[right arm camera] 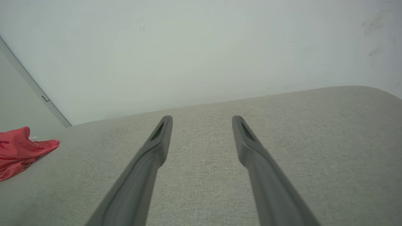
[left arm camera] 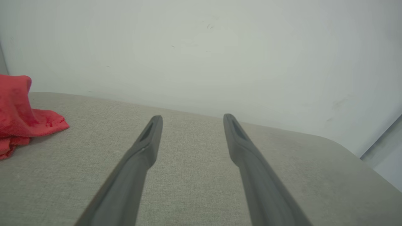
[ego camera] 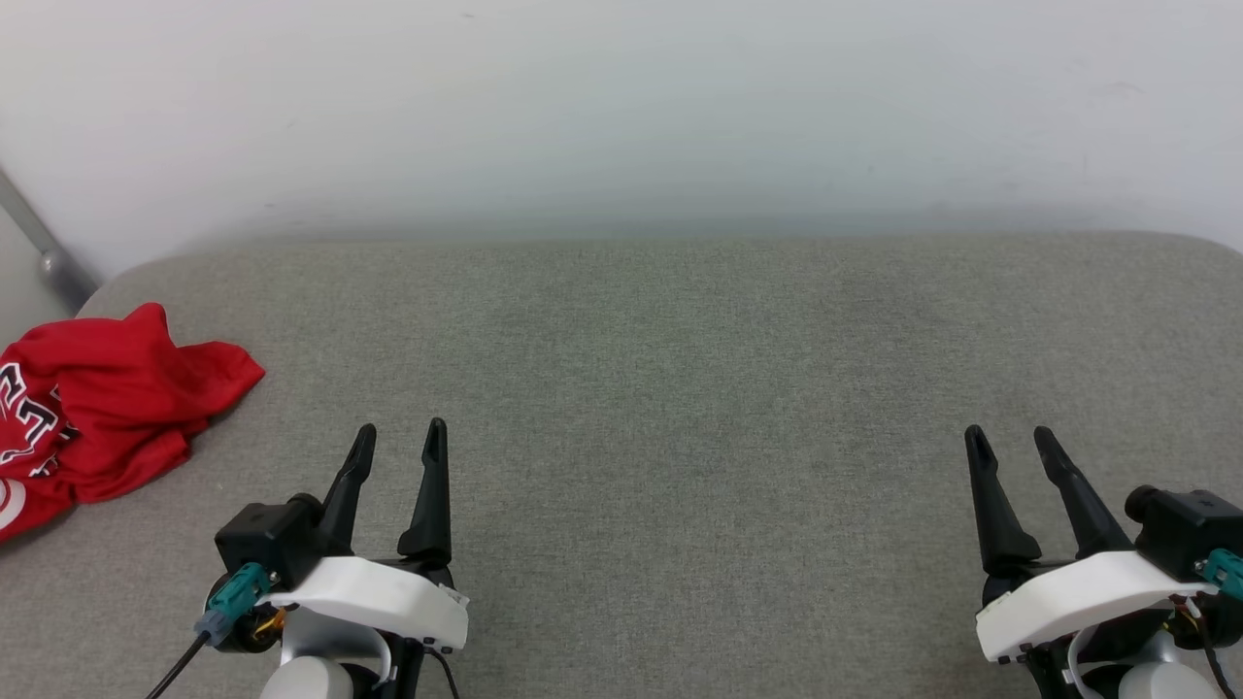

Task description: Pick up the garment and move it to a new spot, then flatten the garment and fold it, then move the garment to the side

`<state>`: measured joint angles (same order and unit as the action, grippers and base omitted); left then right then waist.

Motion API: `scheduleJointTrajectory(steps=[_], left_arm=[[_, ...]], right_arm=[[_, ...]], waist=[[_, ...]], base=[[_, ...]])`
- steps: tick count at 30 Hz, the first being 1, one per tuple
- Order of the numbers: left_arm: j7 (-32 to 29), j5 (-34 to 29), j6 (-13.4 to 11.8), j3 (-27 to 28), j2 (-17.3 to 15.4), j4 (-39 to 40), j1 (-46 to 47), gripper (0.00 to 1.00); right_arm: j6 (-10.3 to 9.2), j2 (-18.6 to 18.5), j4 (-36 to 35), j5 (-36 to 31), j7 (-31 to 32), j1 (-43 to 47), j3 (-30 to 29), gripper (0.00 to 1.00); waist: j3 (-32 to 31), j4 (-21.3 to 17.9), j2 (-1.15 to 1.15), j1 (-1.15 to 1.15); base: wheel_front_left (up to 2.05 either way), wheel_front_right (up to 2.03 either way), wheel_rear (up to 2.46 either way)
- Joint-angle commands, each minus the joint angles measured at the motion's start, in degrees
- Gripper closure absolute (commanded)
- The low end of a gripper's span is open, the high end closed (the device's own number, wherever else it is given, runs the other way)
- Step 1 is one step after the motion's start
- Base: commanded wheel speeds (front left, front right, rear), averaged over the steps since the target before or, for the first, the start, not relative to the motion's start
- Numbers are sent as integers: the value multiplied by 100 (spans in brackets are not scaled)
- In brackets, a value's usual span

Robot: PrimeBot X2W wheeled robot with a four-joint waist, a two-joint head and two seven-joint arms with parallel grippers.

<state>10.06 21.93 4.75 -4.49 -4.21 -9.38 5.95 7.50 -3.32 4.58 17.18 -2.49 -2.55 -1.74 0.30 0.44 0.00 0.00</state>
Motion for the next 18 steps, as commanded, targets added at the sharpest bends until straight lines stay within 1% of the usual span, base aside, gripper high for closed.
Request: scheduleJointTrajectory(steps=[1,10,18], left_arm=[[58,-154,-30,-20,-36,22,113,0],[175,-563,-71,-59,-44,-106,142,0],[263,-836,-54,-74,-14,-219,174,0]], right_arm=[[-2,13,-70,-179,-22,8,-5,0],[-2,31,-83,-679,-31,37,-7,0],[-2,38,-74,-1016,-90,54,10,0]], waist=[[4,0,0,0],[8,4,0,0],[9,13,0,0]], base=[[0,0,0],[0,0,0],[0,0,0]])
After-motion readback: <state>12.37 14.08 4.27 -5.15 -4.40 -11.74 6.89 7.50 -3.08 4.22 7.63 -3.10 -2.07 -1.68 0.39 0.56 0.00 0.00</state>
